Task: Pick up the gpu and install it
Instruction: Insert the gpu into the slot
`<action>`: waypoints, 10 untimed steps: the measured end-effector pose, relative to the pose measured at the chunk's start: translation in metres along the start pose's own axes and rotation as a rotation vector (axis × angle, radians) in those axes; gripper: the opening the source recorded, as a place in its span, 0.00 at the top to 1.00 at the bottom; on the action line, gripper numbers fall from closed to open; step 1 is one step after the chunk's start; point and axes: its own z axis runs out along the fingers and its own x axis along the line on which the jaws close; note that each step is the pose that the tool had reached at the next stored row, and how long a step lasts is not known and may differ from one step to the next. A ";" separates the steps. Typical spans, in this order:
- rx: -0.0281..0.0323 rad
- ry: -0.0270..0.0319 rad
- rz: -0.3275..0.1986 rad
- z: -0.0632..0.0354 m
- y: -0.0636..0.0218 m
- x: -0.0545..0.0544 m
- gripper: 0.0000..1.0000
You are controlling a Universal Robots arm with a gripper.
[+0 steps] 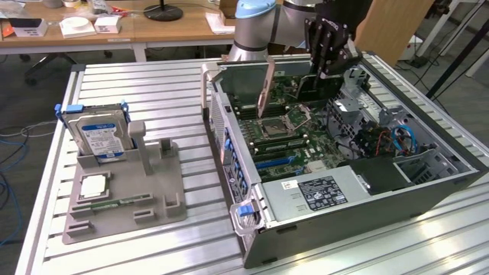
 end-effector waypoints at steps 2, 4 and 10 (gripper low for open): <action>0.0001 0.0001 0.000 0.0009 0.0000 0.000 0.74; 0.0002 0.0001 0.000 0.0009 0.0001 0.000 0.74; 0.0005 -0.0002 0.000 0.0014 0.0001 0.000 0.74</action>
